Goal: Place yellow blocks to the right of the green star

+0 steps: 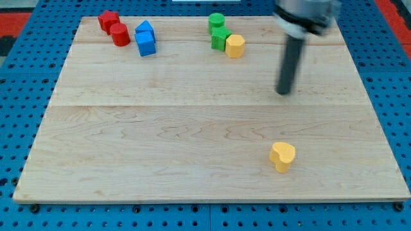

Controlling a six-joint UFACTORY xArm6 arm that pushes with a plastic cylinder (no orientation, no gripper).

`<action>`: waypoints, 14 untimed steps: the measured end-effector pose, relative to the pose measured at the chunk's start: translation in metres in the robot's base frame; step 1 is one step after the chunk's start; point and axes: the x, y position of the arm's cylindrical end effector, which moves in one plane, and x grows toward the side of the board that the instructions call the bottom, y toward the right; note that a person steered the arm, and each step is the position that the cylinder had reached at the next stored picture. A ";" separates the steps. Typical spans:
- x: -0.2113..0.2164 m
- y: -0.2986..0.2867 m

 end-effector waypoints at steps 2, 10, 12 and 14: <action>0.119 -0.052; -0.078 -0.120; -0.014 -0.213; -0.074 -0.276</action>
